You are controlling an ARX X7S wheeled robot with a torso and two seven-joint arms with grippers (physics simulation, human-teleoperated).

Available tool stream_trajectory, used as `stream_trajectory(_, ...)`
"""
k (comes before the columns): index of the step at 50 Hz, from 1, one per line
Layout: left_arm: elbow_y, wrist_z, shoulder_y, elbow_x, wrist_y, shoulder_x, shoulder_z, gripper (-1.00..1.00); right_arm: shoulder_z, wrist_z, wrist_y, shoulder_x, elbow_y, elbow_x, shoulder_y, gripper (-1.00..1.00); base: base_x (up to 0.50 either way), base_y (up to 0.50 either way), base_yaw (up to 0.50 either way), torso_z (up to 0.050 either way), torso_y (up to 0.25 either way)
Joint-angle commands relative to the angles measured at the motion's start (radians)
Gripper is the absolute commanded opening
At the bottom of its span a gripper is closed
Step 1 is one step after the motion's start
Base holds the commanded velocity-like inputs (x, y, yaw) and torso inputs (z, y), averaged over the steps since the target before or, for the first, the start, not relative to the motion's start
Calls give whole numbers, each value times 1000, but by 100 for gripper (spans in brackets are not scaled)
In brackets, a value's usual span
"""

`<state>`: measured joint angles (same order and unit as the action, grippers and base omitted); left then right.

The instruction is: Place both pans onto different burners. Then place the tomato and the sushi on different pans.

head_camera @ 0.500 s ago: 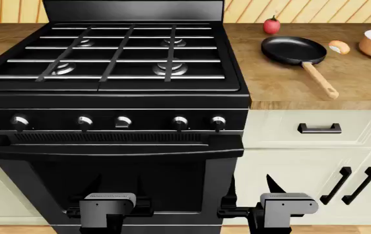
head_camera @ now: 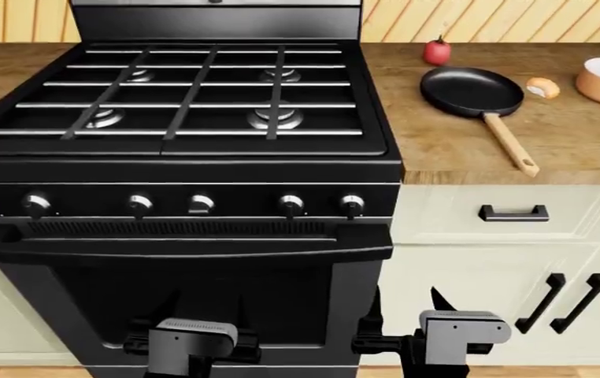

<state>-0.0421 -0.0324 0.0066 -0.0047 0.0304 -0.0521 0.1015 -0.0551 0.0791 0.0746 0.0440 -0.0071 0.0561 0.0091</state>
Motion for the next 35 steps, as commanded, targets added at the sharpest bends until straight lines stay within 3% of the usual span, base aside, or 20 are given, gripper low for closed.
stream_trajectory(1,-18,-9,-5,-26,8,-19,25,100,-16,25,4,16,7,35,3,100,0,0,0,50,0)
stream_trajectory(27,-3,-26,-6,-86,-11,-45,53,100,-40,49,-15,41,23,96,4,100,0,0,0,50,0)
stream_trajectory(35,-15,-45,-3,-69,32,-54,69,100,-49,60,-9,48,23,110,8,100,0,-419,0,12,0)
